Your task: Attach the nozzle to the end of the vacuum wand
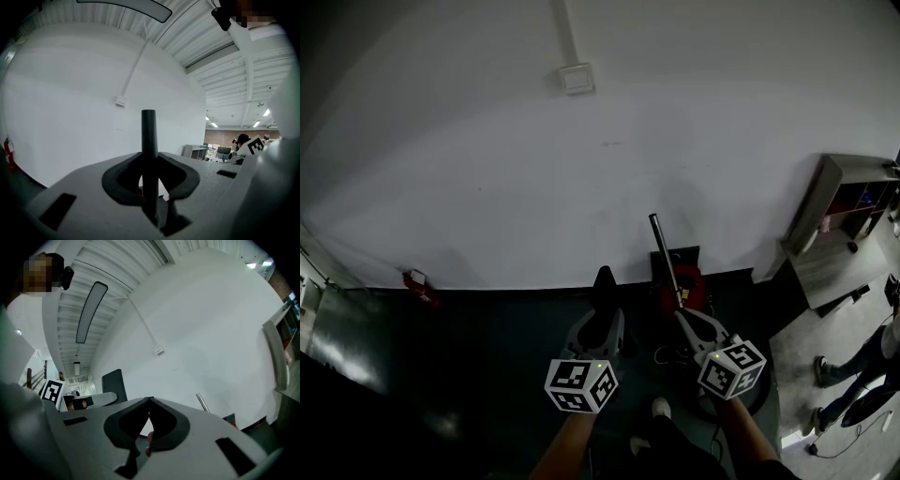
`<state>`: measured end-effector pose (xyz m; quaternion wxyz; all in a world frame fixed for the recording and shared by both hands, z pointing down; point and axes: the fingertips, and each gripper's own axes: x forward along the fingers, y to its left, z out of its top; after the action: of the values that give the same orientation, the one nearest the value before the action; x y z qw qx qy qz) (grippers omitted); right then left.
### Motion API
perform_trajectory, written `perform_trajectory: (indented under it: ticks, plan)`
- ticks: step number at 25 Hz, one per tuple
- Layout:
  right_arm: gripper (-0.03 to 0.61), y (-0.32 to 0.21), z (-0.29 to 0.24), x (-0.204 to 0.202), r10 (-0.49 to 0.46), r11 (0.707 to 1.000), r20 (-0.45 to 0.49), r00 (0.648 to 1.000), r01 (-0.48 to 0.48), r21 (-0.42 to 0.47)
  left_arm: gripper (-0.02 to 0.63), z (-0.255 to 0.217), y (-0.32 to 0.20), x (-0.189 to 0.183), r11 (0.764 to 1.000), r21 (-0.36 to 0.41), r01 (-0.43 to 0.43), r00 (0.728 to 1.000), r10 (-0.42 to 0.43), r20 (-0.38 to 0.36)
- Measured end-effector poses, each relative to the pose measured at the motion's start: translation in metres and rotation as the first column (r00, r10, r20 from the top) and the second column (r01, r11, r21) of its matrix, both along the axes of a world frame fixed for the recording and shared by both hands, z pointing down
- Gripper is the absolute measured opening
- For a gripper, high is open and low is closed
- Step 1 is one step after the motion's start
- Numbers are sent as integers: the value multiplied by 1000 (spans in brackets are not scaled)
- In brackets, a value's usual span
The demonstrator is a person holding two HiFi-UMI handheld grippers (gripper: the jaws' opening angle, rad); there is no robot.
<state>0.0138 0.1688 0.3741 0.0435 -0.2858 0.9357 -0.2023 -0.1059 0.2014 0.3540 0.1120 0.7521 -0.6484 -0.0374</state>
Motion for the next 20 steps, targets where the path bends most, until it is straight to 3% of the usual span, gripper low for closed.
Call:
perform_trajectory:
  ticks: [20]
  plan:
    - [17, -132, 30, 10, -31, 996, 7, 999, 32, -80, 84, 16, -133, 5, 998, -61, 30, 1000, -30, -4]
